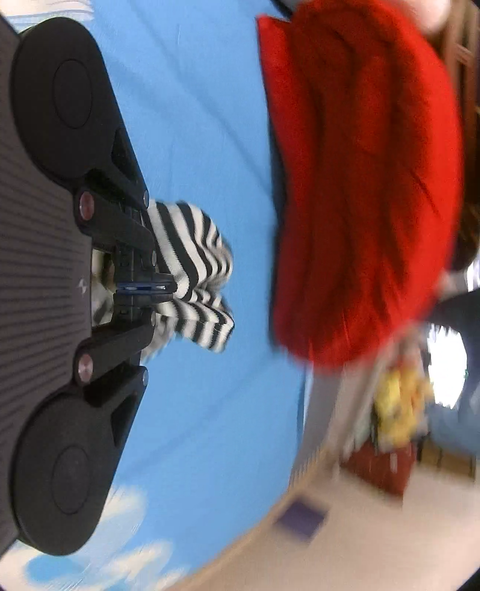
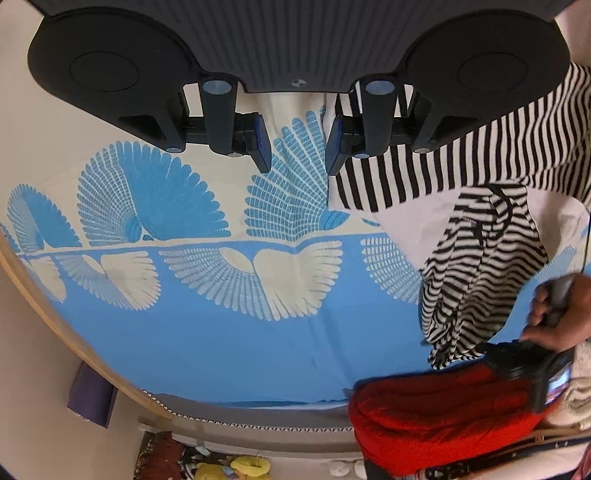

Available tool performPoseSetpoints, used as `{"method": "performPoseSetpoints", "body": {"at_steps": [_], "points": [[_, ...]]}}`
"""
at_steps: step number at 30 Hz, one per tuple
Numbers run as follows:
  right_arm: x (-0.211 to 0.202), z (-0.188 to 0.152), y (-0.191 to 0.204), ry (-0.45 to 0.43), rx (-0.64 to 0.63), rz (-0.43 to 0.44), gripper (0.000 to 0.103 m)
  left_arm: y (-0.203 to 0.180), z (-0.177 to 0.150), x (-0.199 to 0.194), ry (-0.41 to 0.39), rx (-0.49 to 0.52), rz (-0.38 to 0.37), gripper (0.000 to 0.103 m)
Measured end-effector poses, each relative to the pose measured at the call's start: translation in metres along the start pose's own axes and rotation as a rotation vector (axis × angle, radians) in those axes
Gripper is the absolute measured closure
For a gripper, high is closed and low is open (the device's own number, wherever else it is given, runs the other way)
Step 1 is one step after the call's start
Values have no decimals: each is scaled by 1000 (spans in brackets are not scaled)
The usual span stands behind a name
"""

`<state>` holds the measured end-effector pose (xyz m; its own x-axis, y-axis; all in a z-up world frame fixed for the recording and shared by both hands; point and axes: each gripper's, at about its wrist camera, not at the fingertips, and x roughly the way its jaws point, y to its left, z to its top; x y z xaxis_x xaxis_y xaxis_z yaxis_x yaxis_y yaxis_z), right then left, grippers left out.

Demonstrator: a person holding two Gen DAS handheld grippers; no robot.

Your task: Fold small clothes

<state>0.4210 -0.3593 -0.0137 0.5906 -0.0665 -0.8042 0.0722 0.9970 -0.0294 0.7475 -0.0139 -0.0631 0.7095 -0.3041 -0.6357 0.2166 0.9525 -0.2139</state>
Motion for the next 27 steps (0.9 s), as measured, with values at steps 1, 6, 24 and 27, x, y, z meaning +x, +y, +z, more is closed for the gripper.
{"method": "performPoseSetpoints", "body": {"at_steps": [1,6,24,27], "points": [[-3,1,-1,-7,7,1,70,-9,-9,-22,-2,36,-26,102],[-20,4,-3,-46,48,29,70,-63,-95,-173,30,277,-214,102],[-27,-30,21,81,208,299,70,1,-251,-257,406,-453,-53,71],[-12,-38,32,151,193,340,68,5,-264,-246,429,-490,-31,66]]}}
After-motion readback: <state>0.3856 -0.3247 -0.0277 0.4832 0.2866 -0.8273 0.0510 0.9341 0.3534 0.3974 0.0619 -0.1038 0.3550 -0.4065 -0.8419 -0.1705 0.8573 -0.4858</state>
